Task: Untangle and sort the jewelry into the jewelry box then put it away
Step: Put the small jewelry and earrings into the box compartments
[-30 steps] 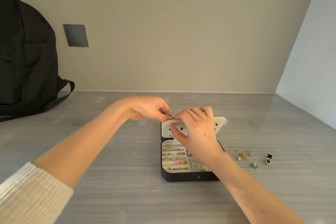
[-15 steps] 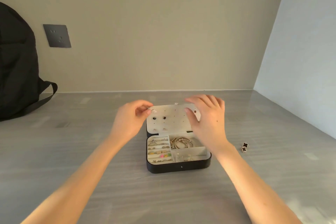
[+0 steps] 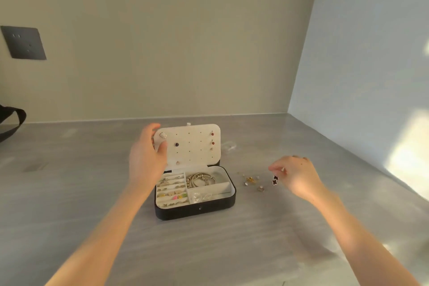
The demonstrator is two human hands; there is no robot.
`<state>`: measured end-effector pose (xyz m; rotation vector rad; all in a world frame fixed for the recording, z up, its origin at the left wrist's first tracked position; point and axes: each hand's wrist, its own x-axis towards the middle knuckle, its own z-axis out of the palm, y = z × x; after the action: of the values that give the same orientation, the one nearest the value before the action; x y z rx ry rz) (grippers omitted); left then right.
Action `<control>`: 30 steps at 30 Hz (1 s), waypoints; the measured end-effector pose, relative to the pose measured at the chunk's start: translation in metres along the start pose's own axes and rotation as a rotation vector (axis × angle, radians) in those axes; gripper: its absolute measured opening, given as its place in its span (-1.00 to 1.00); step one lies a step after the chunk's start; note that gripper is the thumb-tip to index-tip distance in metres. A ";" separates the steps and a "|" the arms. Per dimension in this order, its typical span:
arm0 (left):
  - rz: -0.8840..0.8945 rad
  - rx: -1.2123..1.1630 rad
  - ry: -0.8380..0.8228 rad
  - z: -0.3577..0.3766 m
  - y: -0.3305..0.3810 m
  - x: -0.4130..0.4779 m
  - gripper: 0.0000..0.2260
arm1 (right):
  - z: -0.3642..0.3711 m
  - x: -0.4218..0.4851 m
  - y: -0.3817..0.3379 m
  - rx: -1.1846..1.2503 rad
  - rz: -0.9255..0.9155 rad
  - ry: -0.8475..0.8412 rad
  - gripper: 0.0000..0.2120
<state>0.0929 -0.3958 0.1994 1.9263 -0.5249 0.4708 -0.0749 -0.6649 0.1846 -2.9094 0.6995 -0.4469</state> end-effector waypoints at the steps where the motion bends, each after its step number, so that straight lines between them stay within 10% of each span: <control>1: 0.001 0.018 -0.010 0.001 -0.001 -0.001 -0.63 | 0.002 -0.002 0.001 0.009 -0.025 -0.003 -0.77; 13: -0.027 -0.109 -0.095 -0.004 -0.007 -0.004 -0.61 | 0.020 -0.010 -0.022 -0.027 -0.299 -0.026 -0.89; 21: -0.055 -0.192 -0.157 -0.012 -0.002 0.006 -0.79 | -0.020 0.009 -0.123 0.979 -0.145 0.069 -0.92; 30: -0.041 -0.103 -0.188 -0.018 -0.004 0.010 -0.88 | 0.023 0.036 -0.208 0.724 -0.438 0.247 -0.93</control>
<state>0.1018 -0.3791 0.2086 1.8885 -0.6179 0.2330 0.0516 -0.4960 0.2095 -2.2994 -0.1038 -0.8922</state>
